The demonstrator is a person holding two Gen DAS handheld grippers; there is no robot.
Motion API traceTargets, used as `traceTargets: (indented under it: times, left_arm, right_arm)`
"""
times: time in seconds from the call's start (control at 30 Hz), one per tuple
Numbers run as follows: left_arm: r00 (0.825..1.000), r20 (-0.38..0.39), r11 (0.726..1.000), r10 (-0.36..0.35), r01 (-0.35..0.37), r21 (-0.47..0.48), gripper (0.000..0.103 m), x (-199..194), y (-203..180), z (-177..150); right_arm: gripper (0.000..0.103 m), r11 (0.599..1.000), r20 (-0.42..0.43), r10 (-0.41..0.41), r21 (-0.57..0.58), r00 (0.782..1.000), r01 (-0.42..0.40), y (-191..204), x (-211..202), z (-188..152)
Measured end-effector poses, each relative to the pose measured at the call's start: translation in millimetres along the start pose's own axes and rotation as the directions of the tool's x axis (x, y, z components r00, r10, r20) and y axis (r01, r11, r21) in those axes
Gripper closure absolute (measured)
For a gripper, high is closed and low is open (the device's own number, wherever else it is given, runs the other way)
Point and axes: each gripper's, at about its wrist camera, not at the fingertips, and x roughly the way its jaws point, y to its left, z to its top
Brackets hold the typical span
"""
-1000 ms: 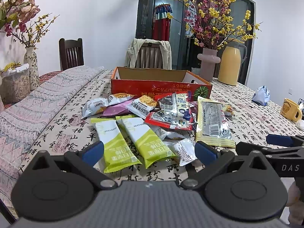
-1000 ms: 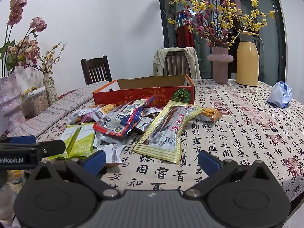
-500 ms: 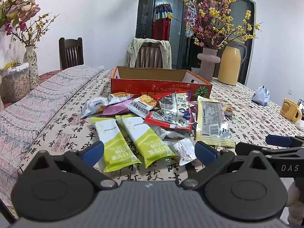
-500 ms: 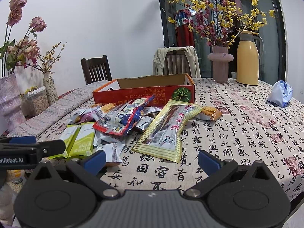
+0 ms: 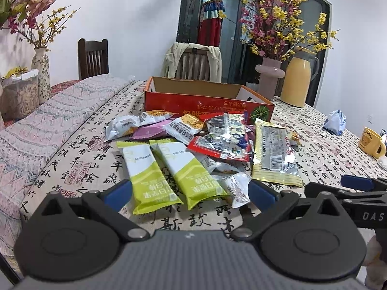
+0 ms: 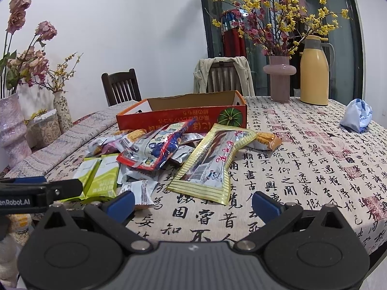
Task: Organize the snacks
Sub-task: 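Grasp a yellow-green snack bar with the left tool while the right tool grasps the long gold packet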
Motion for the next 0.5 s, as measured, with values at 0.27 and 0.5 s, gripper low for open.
traceTargets:
  times: [0.27,0.5]
  left_arm:
    - [0.994,-0.057,0.992,0.094,-0.098,-0.077,0.0,21.7,23.4,7.3]
    - [0.97,-0.139,0.969,0.2,-0.217,-0.118,0.002,55.5,44.5,19.0]
  right_arm:
    - [0.0,1.0,-0.018,-0.016,0.026,1.0,0.016,-11.0,7.8,-0.3]
    - [0.0,0.998,-0.045,-0.031,0.046,0.998,0.033,-18.6,19.4,-1.0]
